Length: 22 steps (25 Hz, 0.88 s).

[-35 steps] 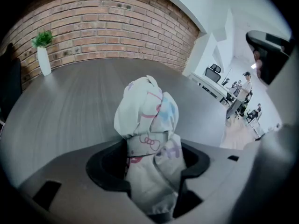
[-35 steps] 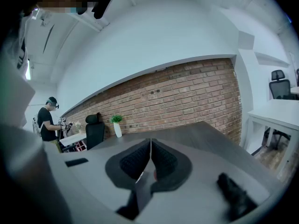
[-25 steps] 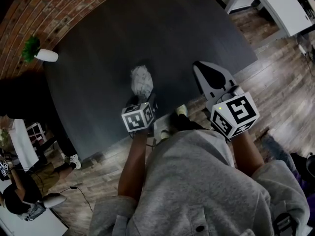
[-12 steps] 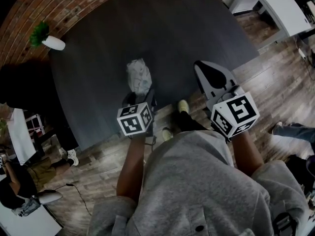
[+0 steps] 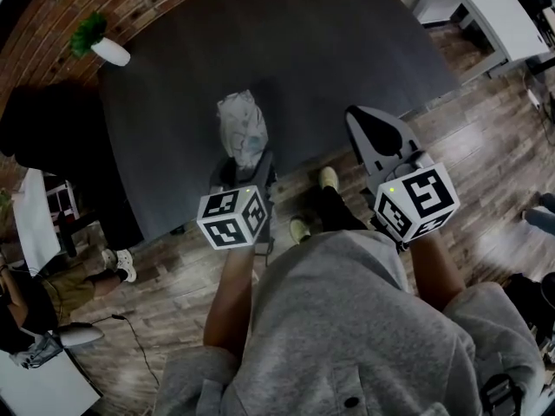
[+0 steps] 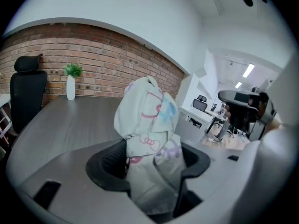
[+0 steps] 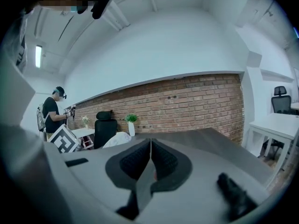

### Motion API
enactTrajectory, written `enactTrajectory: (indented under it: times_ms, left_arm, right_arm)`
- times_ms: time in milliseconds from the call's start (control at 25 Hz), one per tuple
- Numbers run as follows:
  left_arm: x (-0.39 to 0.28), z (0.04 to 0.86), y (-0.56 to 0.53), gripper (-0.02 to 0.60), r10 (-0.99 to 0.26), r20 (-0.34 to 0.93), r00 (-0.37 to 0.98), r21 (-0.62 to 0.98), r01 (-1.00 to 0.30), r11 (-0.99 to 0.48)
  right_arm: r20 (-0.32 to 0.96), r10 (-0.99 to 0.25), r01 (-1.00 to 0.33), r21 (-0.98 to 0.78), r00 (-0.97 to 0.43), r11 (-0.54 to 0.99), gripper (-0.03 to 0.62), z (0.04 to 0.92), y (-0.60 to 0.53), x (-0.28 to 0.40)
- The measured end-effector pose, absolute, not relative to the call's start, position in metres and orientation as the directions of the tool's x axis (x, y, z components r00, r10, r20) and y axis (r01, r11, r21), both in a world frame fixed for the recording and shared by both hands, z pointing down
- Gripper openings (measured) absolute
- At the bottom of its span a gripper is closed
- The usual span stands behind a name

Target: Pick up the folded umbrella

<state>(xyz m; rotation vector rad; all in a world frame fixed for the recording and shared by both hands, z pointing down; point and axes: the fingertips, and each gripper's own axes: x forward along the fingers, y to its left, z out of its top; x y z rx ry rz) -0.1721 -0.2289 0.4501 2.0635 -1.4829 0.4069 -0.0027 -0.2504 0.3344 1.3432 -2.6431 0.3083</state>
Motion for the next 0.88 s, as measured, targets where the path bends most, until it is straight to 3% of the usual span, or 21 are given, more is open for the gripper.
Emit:
enactTrajectory:
  times_ms: [880]
  left_arm:
    - [-0.222,0.368,-0.126,0.287,-0.867,0.354,0.351,0.231,-0.931,-0.282]
  right_arm:
    - [0.195,-0.789,-0.807,-0.021,-0.583,0.591,0.024,0.312,-0.149,-0.050]
